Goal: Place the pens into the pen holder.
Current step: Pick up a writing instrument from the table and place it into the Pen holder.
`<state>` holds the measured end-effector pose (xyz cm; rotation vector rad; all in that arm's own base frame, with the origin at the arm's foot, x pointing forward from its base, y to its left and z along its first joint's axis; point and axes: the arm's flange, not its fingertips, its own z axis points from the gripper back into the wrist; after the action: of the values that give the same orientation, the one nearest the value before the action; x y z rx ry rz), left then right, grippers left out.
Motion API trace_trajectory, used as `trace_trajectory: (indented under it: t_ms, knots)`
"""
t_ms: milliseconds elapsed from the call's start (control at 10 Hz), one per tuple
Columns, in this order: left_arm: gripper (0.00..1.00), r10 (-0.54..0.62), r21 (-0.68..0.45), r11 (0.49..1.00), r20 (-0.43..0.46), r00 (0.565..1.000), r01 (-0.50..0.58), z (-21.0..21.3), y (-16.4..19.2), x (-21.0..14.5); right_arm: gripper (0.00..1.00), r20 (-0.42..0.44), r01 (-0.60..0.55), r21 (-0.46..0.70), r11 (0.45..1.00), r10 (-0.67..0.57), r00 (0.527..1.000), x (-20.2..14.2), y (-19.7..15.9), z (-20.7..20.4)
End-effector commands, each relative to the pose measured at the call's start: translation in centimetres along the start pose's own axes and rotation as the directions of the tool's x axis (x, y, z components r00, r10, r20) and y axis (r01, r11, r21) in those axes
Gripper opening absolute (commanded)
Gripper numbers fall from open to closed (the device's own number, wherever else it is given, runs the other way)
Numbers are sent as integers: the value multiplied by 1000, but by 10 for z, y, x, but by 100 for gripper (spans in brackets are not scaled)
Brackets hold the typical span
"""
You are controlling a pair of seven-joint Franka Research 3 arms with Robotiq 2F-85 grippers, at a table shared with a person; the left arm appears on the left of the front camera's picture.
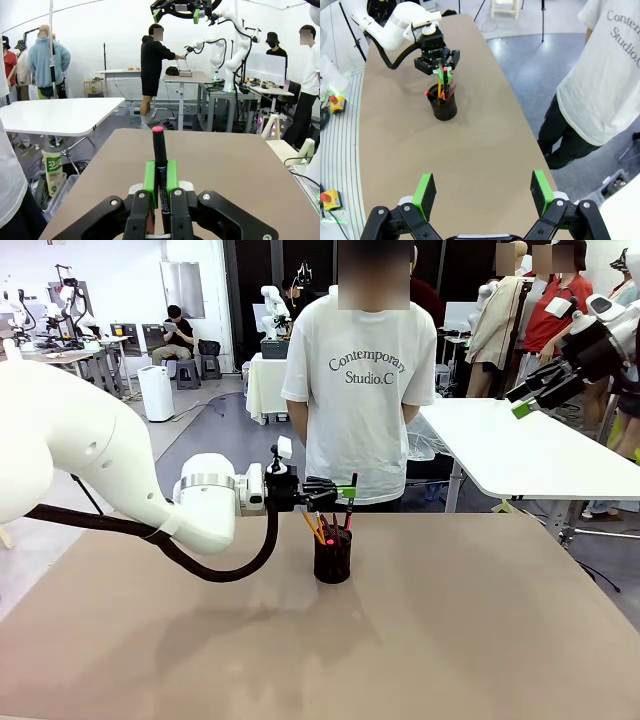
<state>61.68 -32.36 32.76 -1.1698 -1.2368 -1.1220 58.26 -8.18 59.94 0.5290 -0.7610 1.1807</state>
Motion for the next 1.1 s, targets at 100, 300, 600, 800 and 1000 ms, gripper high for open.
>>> trace_trajectory:
  t_ms: [100,300,600,800,1000]
  knots:
    - [0,-1,36,999,11,1000,0,13,-2,5,100,1,-8,-1,1000,8,1000,1,1,1]
    - [37,5,37,999,13,1000,-5,19,-5,7,100,1,-8,-1,1000,8,1000,1,1,1]
    - [96,4,43,999,16,1000,-5,24,-9,10,100,1,-8,-1,1000,8,1000,1,1,1]
    - [100,-10,45,999,19,1000,10,26,-12,17,100,1,-8,-1,1000,8,1000,1,1,1]
    - [100,-19,42,999,19,1000,18,25,-15,22,100,1,-8,-1,1000,8,1000,1,1,1]
